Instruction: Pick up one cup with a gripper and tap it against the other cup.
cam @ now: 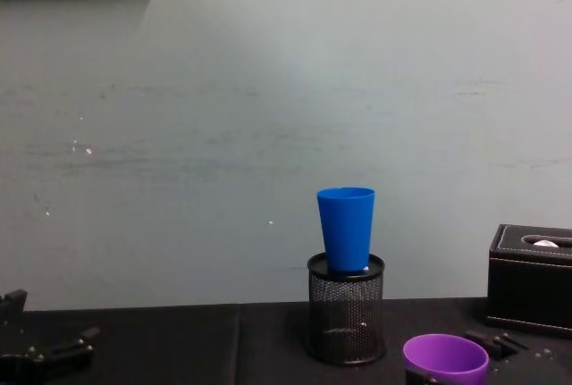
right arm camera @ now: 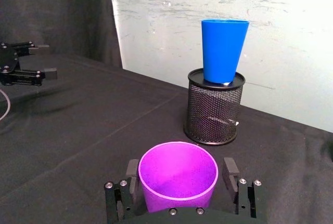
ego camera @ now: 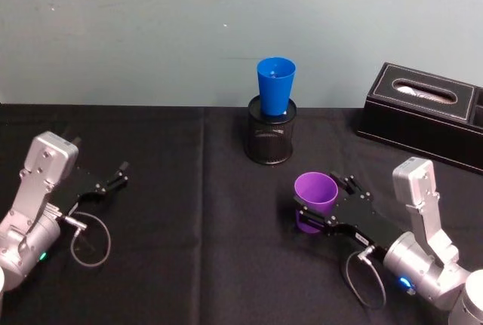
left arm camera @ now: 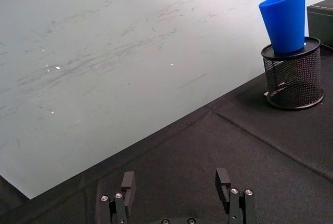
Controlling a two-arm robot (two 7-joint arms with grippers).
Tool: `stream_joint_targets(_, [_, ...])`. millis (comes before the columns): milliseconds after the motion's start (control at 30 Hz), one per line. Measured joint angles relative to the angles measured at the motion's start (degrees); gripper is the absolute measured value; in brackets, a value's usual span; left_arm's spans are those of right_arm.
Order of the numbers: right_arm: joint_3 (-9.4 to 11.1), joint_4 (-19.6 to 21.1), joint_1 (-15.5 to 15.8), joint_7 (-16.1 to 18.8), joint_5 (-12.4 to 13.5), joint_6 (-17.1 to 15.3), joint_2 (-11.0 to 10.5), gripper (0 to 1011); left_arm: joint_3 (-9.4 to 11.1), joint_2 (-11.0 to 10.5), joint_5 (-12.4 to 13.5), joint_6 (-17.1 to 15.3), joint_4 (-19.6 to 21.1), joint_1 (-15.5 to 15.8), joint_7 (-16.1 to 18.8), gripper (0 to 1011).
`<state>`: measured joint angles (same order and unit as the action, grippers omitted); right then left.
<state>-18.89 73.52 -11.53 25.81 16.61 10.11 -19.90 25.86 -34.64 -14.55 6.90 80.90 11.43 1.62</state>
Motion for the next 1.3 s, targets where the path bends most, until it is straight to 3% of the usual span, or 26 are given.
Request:
stream_joint_targets(600, [-0.6,-3.5,-2.1,1.6,0.1,0.2,1.2,1003,0.0,0.0,0.0,0.0,0.0,0.0,0.0,1011])
stream_joint_targets(1000, [-0.6,-3.4,-2.0,1.6,0.1,0.2,1.1,1003,0.0,0.0,0.0,0.0,0.0,0.0,0.0,1011])
stream_joint_targets(1300, [-0.5,-3.3,-1.9,1.6,0.2,0.1,1.1,829,0.0,0.0,0.0,0.0,0.0,0.0,0.0,1011])
